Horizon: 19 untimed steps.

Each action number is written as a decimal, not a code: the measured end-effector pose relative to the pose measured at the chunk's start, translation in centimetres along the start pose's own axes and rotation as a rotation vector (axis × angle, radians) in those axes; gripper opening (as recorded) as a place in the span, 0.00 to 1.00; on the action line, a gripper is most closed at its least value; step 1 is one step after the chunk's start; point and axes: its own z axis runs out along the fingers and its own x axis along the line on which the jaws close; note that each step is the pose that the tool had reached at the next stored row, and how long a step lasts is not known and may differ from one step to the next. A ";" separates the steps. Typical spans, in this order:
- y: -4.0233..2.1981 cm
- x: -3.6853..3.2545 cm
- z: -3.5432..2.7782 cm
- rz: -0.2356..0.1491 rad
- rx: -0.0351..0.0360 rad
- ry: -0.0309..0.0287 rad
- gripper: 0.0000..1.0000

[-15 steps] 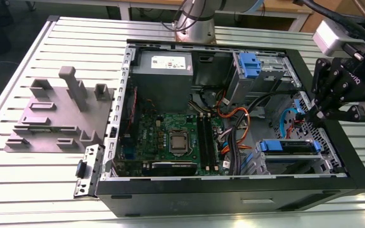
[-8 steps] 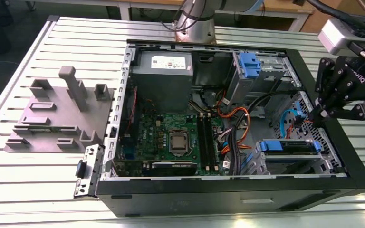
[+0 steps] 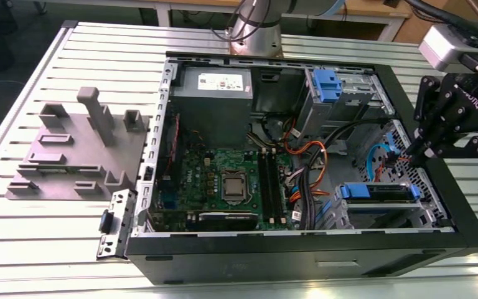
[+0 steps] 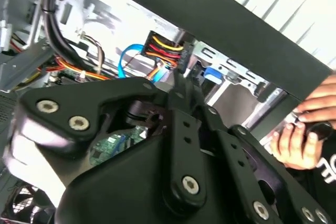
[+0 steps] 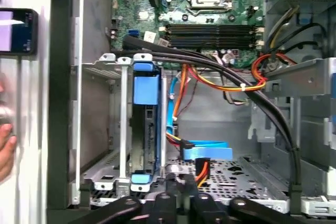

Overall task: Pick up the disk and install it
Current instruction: 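Insert the first disk wire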

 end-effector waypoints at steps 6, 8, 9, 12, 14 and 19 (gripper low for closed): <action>-0.02 -0.03 0.01 0.000 0.0001 0.0192 0.24; -0.02 -0.03 0.03 -0.004 0.0005 0.0335 0.24; -0.02 -0.03 0.04 -0.009 0.0008 0.0394 0.24; -0.02 -0.15 0.09 -0.023 0.0020 0.0431 0.24; -0.01 -0.57 0.11 -0.026 0.0022 0.0432 0.24; -0.02 -1.26 0.22 -0.032 0.0026 0.0509 0.24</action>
